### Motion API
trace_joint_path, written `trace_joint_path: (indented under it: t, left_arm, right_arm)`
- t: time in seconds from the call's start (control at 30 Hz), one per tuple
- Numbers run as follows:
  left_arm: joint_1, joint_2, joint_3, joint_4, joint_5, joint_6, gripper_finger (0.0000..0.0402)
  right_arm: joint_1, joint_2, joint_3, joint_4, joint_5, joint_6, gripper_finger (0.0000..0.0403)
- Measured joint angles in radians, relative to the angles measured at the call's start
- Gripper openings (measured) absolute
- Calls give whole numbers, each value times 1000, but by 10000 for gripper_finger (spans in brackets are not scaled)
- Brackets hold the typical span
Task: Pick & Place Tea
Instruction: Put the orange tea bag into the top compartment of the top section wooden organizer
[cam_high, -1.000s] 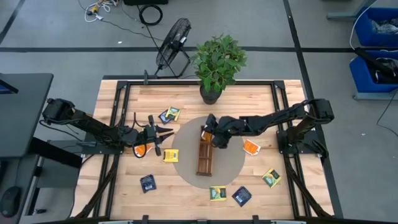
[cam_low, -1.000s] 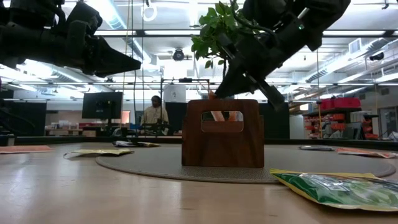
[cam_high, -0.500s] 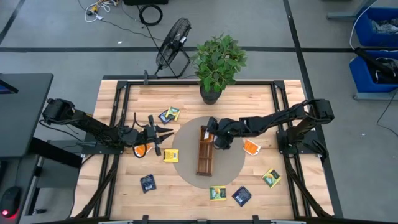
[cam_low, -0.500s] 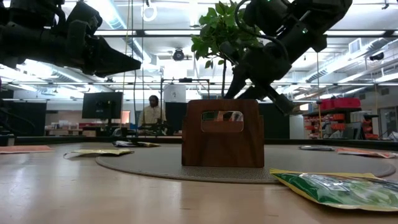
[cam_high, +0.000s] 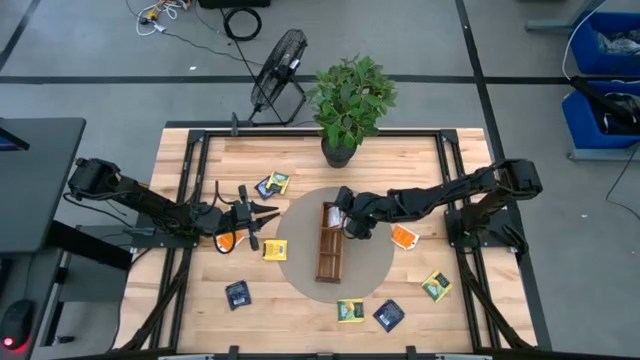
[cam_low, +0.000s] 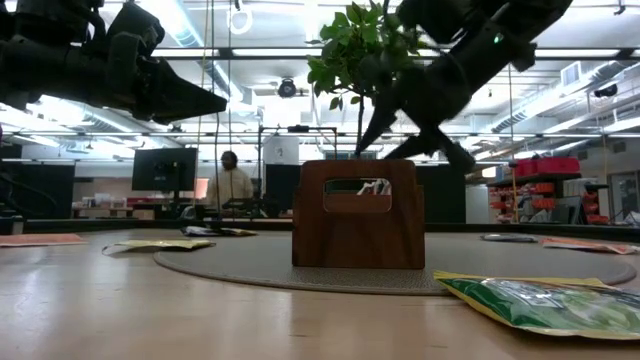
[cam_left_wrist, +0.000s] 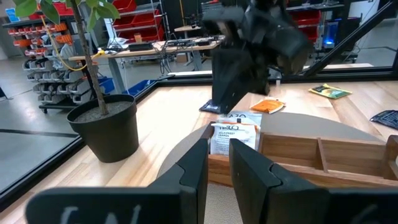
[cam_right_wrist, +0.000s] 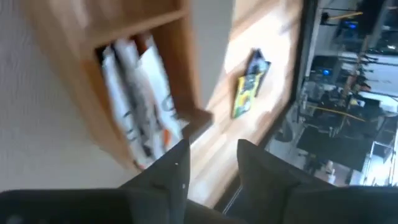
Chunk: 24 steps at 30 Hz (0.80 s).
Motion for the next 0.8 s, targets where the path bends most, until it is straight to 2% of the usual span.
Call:
trace_joint_path:
  t: [0.23,0.43,0.7,0.8]
  left_arm:
    - [0,0,0,0,0,5,69]
    - [0,0,0,0,0,5,69]
    - [0,0,0,0,0,0,69]
    - [0,0,0,0,0,0,69]
  right_arm:
    - [13,-66,0,-36,14,238,153]
    - [31,-93,0,-38,93,485,153]
    - [66,-139,1,-50,102,585,153]
    - [82,-156,1,-39,105,696,153]
